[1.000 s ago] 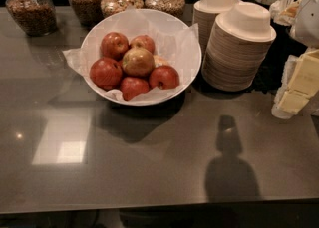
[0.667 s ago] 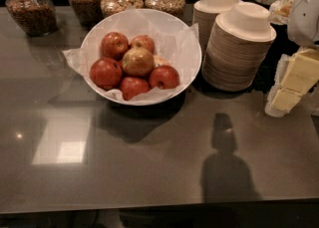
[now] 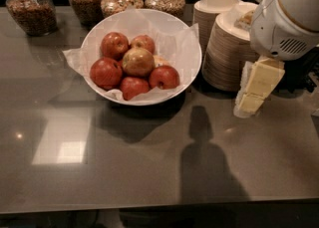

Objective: Pick apple from white bowl

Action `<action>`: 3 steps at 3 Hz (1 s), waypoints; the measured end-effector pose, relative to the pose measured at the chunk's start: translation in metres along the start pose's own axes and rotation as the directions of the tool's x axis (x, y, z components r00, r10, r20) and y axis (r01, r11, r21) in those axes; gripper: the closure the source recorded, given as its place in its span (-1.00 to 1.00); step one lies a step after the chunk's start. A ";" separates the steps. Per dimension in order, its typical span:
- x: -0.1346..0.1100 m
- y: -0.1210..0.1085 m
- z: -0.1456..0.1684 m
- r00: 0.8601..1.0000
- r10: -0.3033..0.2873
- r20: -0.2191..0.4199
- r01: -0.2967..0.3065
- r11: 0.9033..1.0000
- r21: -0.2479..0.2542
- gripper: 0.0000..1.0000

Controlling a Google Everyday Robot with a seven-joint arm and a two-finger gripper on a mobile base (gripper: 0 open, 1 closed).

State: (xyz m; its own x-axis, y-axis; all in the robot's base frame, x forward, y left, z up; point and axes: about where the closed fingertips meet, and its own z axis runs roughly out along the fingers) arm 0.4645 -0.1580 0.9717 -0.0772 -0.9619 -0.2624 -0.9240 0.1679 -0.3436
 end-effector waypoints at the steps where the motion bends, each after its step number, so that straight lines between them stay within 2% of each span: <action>1: -0.002 0.000 0.000 1.000 -0.002 0.006 0.002 1.000 0.001 -1.00; 2: 0.003 -0.013 0.007 1.000 0.000 0.020 0.000 1.000 0.022 -1.00; 3: -0.026 -0.026 0.021 0.995 -0.012 0.097 0.007 0.999 0.051 -1.00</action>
Offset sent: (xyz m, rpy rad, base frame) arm 0.0358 -0.0125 -0.0117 0.0367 -0.0436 -0.0039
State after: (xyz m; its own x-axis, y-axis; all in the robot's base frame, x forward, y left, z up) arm 0.4989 -0.1329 0.9681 -0.0290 -0.9384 -0.3442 -0.9040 0.1716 -0.3915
